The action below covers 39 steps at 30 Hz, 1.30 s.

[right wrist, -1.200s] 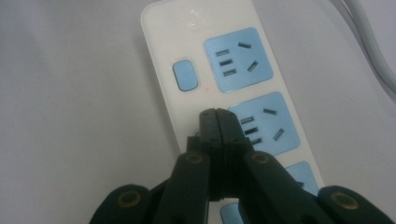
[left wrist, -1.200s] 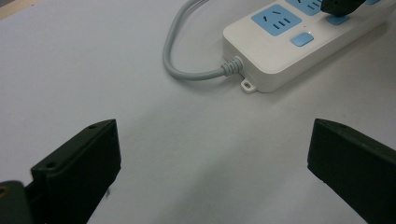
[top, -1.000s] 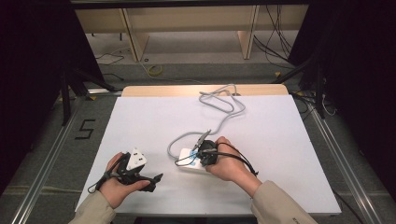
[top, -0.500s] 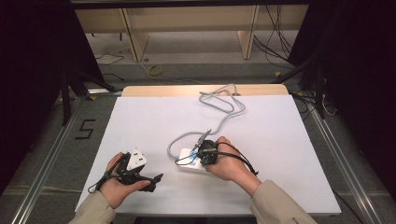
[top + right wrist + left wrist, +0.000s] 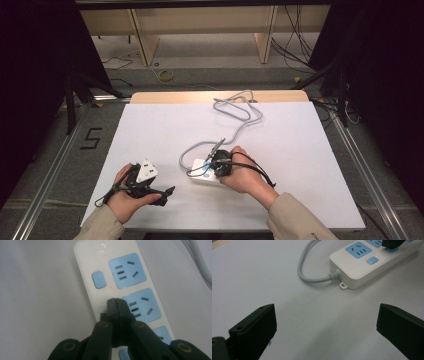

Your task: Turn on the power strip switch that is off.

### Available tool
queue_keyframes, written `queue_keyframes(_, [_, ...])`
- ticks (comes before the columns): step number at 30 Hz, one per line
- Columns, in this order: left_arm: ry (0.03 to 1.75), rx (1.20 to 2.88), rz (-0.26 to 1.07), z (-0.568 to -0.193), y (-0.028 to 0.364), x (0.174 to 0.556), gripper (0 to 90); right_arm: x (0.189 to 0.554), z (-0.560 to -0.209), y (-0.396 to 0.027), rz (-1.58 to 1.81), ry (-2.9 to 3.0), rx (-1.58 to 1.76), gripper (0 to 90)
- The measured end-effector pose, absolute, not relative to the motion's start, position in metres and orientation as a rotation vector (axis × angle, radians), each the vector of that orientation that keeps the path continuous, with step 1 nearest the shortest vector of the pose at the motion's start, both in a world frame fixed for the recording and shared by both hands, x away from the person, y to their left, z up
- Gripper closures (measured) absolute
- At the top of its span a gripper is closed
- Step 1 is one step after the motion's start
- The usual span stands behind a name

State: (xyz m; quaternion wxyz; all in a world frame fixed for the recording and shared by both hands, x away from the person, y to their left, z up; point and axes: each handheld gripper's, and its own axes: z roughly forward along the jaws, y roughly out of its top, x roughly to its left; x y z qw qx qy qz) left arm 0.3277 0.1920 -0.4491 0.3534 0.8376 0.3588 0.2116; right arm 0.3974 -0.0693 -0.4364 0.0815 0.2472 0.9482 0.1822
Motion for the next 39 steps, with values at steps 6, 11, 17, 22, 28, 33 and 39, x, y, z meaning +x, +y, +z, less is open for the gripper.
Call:
queue_keyframes(6, [0.927, 2.168, 0.547, -0.4492, 0.1919, 0.3278, 2.5, 0.3984, -0.4373, -0.0690, 0.540, 2.840, 0.725, 90.0])
queue_keyframes(11, [0.928, 2.167, 0.547, -0.4491, 0.1921, 0.3277, 2.5, 0.3982, -0.4374, -0.0686, 0.535, 2.837, 0.714, 90.0])
queue_keyframes(17, [0.927, 2.167, 0.541, -0.4493, 0.1920, 0.3277, 2.5, 0.3967, -0.4374, -0.0685, 0.532, 2.827, 0.696, 90.0])
queue_keyframes(22, [0.928, 2.167, 0.539, -0.4497, 0.1922, 0.3281, 2.5, 0.3967, -0.4375, -0.0686, 0.534, 2.826, 0.699, 90.0])
queue_keyframes(28, [0.927, 2.168, 0.543, -0.4498, 0.1918, 0.3281, 2.5, 0.3963, -0.4367, -0.0686, 0.536, 2.834, 0.728, 90.0])
queue_keyframes(33, [0.923, 2.172, 0.544, -0.4494, 0.1915, 0.3278, 2.5, 0.3964, -0.4372, -0.0689, 0.538, 2.828, 0.710, 90.0])
queue_keyframes(39, [0.922, 2.171, 0.543, -0.4496, 0.1917, 0.3281, 2.5, 0.3962, -0.4366, -0.0686, 0.539, 2.834, 0.728, 90.0])
